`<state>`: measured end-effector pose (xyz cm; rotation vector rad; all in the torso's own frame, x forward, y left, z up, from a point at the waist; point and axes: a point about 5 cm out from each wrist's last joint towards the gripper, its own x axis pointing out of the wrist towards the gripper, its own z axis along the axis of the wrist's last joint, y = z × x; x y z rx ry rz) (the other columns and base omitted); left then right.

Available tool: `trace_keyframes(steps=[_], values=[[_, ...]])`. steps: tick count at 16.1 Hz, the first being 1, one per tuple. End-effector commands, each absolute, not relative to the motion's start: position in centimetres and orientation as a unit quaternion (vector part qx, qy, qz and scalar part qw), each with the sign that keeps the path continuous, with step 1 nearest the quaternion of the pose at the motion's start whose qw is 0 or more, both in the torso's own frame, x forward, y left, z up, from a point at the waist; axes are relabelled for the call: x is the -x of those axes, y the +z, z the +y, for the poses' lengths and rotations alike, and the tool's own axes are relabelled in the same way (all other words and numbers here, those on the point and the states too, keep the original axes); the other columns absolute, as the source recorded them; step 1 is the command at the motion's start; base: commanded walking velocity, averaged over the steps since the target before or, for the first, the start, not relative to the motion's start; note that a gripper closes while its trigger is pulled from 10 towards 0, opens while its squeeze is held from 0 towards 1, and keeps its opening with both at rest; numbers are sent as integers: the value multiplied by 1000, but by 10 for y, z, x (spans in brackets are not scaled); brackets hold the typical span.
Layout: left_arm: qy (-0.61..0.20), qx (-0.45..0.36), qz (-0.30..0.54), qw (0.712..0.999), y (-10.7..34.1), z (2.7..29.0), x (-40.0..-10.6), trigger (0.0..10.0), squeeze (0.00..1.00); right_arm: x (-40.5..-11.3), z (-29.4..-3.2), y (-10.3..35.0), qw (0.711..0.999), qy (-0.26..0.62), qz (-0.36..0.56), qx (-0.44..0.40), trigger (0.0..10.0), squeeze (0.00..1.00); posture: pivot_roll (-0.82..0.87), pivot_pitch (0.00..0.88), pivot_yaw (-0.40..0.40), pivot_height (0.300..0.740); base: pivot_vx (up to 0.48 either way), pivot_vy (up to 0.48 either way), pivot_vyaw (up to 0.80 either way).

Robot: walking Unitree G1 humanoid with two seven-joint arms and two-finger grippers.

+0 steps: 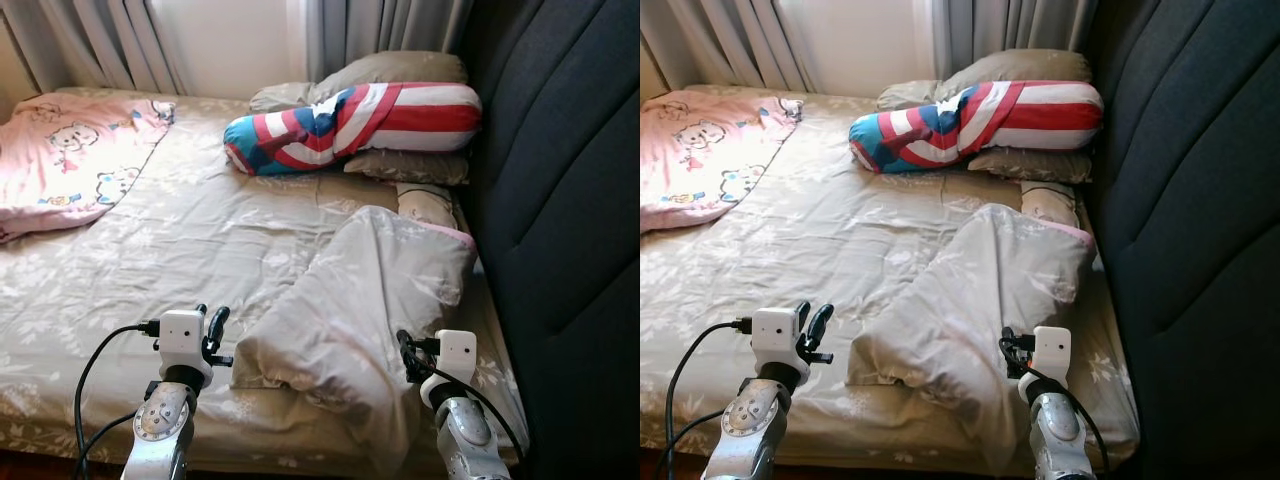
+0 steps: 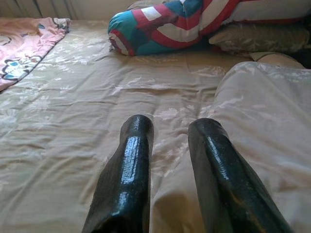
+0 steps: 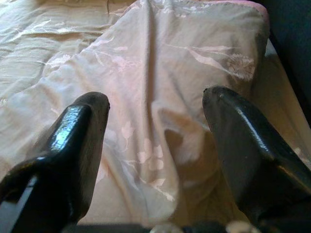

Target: Clean up the room

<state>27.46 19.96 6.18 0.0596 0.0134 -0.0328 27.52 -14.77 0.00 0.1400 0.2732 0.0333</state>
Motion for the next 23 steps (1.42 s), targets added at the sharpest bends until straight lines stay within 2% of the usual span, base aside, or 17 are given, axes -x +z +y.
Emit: trace_keyframes(steps=[1,12,15,23], values=[[-23,-29,12,999,61,197,-275,10000,0,-275,-149,1,989,15,133,-67,10000,0,55,84,-65,677,0,0,0],[-18,-24,13,999,62,201,-276,10000,0,-276,-147,-1,987,21,143,-64,10000,0,59,95,-70,677,0,0,0],[-19,-24,13,999,62,201,-276,10000,0,-276,-145,1,988,31,135,-66,10000,0,59,95,-70,653,0,0,0],[-21,-25,12,999,64,200,-277,10000,0,-275,-144,0,987,31,142,-65,10000,0,61,99,-67,653,0,0,0]])
